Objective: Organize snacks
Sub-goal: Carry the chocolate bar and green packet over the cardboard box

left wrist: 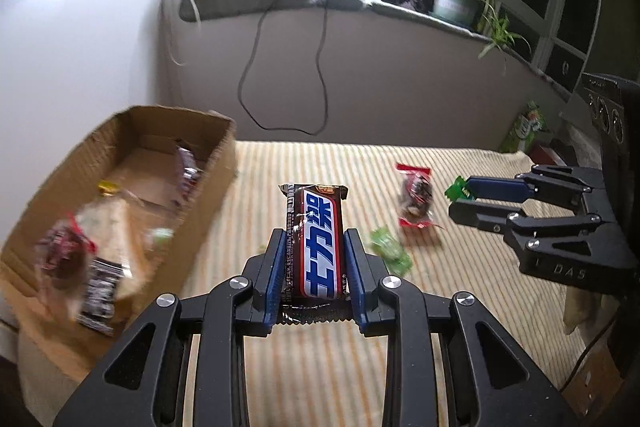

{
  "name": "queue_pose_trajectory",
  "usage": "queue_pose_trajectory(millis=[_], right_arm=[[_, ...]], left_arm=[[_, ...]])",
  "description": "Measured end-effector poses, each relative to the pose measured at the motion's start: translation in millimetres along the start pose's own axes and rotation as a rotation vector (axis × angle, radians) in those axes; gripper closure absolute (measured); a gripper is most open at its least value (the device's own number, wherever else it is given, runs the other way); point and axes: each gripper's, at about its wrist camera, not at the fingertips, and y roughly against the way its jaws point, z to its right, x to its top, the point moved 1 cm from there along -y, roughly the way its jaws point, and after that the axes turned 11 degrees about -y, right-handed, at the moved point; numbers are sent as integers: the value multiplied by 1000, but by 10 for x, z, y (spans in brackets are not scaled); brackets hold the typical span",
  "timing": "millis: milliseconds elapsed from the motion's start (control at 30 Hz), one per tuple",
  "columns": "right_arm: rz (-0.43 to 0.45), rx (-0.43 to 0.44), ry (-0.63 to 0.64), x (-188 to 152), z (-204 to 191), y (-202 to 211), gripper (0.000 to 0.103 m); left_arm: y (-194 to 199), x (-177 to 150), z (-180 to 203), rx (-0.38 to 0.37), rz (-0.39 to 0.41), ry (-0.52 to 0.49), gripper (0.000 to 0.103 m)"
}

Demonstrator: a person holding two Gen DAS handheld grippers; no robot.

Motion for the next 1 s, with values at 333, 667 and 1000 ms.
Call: queue_pose_trajectory(millis=[333,667,1000], right_arm=[[47,62,52,513,-455,-220,67],[44,130,103,814,-937,-530,67],[26,184,141,989,-1281,-827,67]], left_arm=[[177,57,-533,99,27,54,76],[214,5,-988,161,25,109,76],[238,-50,-1298,206,26,146,76]])
